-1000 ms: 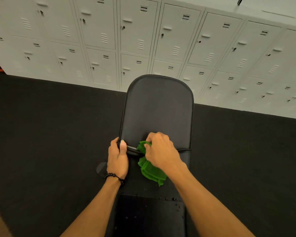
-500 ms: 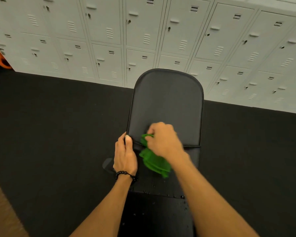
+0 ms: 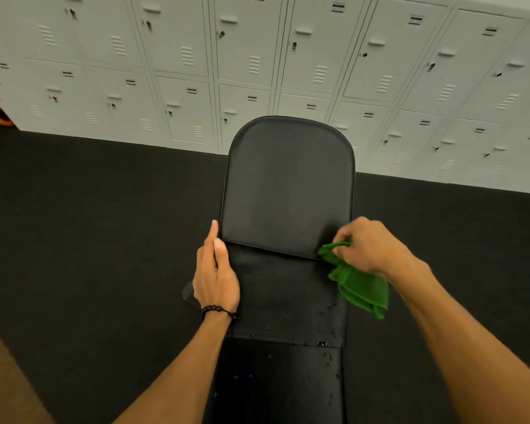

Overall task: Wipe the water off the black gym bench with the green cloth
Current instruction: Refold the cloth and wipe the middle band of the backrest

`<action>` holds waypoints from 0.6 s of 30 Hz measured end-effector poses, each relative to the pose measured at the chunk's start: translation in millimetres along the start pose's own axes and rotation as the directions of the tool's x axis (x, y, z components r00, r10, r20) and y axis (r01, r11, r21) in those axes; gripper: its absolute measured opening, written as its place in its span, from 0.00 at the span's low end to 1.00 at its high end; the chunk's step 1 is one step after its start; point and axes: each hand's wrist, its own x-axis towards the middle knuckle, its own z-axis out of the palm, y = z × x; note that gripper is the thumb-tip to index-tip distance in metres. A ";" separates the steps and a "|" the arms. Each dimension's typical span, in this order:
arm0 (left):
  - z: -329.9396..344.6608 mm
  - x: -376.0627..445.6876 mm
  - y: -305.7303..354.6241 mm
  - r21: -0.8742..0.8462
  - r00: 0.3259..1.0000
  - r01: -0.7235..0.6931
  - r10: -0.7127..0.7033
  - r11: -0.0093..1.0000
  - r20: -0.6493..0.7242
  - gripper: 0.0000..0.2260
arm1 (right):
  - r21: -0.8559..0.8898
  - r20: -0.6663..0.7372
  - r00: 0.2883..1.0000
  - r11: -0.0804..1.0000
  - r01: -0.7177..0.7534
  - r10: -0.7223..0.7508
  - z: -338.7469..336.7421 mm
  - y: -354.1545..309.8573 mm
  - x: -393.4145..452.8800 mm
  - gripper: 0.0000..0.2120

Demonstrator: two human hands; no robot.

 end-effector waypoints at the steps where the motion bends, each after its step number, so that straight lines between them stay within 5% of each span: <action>1: -0.2 0.3 0.5 -0.004 1.000 0.006 -0.006 1.000 -0.001 0.18 | -0.027 0.015 1.000 1.000 -0.015 0.015 -5.9 7.8 1.1 0.07; 5: 0.1 3.9 -3.3 0.028 0.999 0.038 -0.039 0.999 0.004 0.20 | -0.095 0.054 0.999 0.995 0.004 0.001 -10.4 11.9 5.3 0.11; 11: 5.8 12.1 4.0 0.138 0.976 0.204 -0.212 0.969 0.047 0.42 | -0.104 0.065 0.993 0.989 0.102 -0.096 -4.3 13.6 4.8 0.06; 15: 2.3 11.6 2.9 0.150 0.972 0.203 -0.218 0.968 0.087 0.40 | -0.089 0.038 0.992 0.988 0.125 -0.122 -0.6 12.4 1.6 0.05; 18: 2.1 7.2 0.0 0.178 0.981 0.148 -0.167 0.973 0.097 0.37 | 0.009 -0.112 0.983 0.989 0.150 -0.148 11.3 15.3 -4.7 0.04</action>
